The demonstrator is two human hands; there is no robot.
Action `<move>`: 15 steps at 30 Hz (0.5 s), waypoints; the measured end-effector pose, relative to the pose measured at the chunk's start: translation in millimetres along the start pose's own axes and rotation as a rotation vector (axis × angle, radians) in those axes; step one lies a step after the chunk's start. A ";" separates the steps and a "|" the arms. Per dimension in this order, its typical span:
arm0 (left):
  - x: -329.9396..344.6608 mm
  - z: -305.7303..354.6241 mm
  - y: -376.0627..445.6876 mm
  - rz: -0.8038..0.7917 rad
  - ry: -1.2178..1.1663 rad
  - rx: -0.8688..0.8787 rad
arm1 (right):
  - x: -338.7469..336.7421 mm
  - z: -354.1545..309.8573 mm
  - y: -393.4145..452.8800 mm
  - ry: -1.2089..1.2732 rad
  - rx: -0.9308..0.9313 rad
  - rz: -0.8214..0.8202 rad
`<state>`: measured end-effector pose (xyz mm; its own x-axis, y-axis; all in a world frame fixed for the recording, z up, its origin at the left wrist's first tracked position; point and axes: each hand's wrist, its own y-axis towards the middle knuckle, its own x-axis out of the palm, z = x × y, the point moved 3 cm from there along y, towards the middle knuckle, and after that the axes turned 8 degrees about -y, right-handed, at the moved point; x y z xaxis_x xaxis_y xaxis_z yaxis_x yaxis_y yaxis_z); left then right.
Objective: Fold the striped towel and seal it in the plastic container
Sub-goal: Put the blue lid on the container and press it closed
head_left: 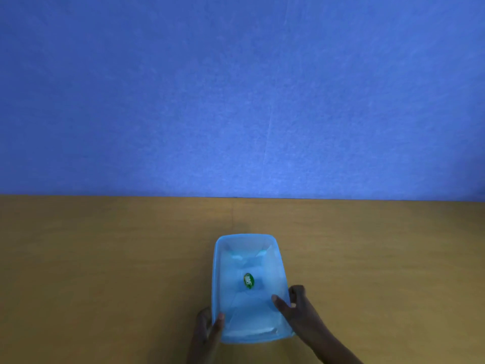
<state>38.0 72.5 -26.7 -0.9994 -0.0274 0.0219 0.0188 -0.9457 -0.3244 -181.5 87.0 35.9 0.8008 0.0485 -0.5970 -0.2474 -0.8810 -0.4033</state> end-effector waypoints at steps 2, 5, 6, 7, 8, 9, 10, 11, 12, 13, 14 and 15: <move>9.4 26.8 -15.0 0.009 -0.011 0.072 | -0.3 -0.2 0.7 0.084 -0.016 0.008; 16.1 58.8 -11.6 -0.017 -0.052 0.134 | -5.2 -13.5 5.3 0.134 -0.074 0.021; 11.9 60.3 -5.7 -0.015 -0.057 0.128 | -5.4 -17.2 8.5 0.156 -0.095 0.012; 6.4 57.7 2.7 -0.012 -0.061 0.145 | -5.1 -23.6 10.0 0.170 -0.114 -0.011; -0.6 55.5 11.1 0.009 -0.083 0.137 | -5.6 -31.4 10.6 0.178 -0.139 -0.032; -5.9 54.5 18.1 0.012 -0.085 0.132 | -5.0 -36.5 15.7 0.167 -0.168 -0.033; -9.8 57.8 21.3 0.023 -0.106 0.109 | -5.2 -42.7 20.9 0.150 -0.182 -0.037; -15.1 58.2 27.1 0.037 -0.112 0.097 | -4.8 -50.2 26.9 0.121 -0.202 -0.033; -19.8 63.5 30.9 0.047 -0.122 0.087 | -3.4 -59.4 31.7 0.096 -0.224 -0.040; -24.7 65.5 37.7 0.062 -0.123 0.082 | -1.3 -69.5 35.7 0.082 -0.246 -0.050; -30.4 69.8 41.8 0.082 -0.117 0.076 | 2.1 -78.9 40.8 0.086 -0.277 -0.066; -36.0 72.9 47.6 0.100 -0.114 0.082 | 6.2 -88.0 46.1 0.084 -0.299 -0.074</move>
<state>77.1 4.9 26.0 -0.9827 -0.1545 0.1021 0.1246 -0.9596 -0.2524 -139.9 5.3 74.7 0.8561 0.0897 -0.5089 -0.0251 -0.9764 -0.2144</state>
